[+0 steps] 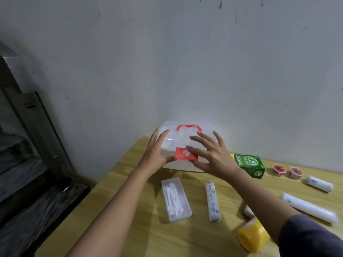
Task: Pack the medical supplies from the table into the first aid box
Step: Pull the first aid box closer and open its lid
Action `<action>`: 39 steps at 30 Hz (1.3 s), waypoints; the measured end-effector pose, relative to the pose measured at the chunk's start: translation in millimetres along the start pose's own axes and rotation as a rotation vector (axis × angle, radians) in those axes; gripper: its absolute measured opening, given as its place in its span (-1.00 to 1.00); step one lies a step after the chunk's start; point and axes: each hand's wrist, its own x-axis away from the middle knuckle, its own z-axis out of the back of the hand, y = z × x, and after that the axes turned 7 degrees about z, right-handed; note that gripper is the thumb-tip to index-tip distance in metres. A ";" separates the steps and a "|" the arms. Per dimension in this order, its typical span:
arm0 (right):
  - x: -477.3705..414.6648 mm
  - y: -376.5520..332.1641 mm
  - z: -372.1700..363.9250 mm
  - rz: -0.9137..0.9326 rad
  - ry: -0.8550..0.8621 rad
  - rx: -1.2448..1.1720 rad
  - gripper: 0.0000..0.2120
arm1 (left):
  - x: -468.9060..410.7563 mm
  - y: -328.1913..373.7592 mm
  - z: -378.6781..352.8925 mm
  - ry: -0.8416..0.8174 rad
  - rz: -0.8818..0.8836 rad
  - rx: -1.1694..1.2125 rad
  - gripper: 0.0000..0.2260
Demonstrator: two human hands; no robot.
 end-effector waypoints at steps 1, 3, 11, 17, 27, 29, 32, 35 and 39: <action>1.0 -0.1 0.4 0.001 0.020 -0.048 -0.62 | 1.1 -1.1 -0.4 0.002 0.000 0.001 -0.18; 0.2 0.4 2.5 -0.033 0.040 -0.149 -0.60 | 3.1 -1.0 -0.4 0.001 0.003 0.008 -0.18; -12.3 1.4 16.1 -0.213 0.080 -0.382 -0.59 | 6.6 0.1 2.6 -0.055 0.089 0.123 0.07; -29.8 6.1 38.5 -0.249 0.169 -0.469 -0.69 | 10.4 -0.5 2.1 -0.056 0.188 0.310 0.10; -63.4 29.1 50.1 -0.411 0.284 -0.352 -0.75 | 13.4 -0.2 -3.2 -0.064 0.218 0.288 0.07; -68.0 31.4 47.4 -0.438 0.269 -0.280 -0.74 | 12.8 -1.4 -3.9 -0.063 0.224 0.289 0.08; -73.3 38.4 43.3 -0.446 0.295 -0.259 -0.75 | 11.8 -1.4 -4.5 -0.066 0.234 0.290 0.12; -78.2 48.3 41.4 -0.436 0.360 -0.291 -0.77 | 9.9 -4.4 -4.6 -0.066 0.230 0.304 0.11; -77.9 59.8 40.3 -0.341 0.400 -0.351 -0.71 | 5.2 -12.6 -5.2 -0.072 0.190 0.319 -0.20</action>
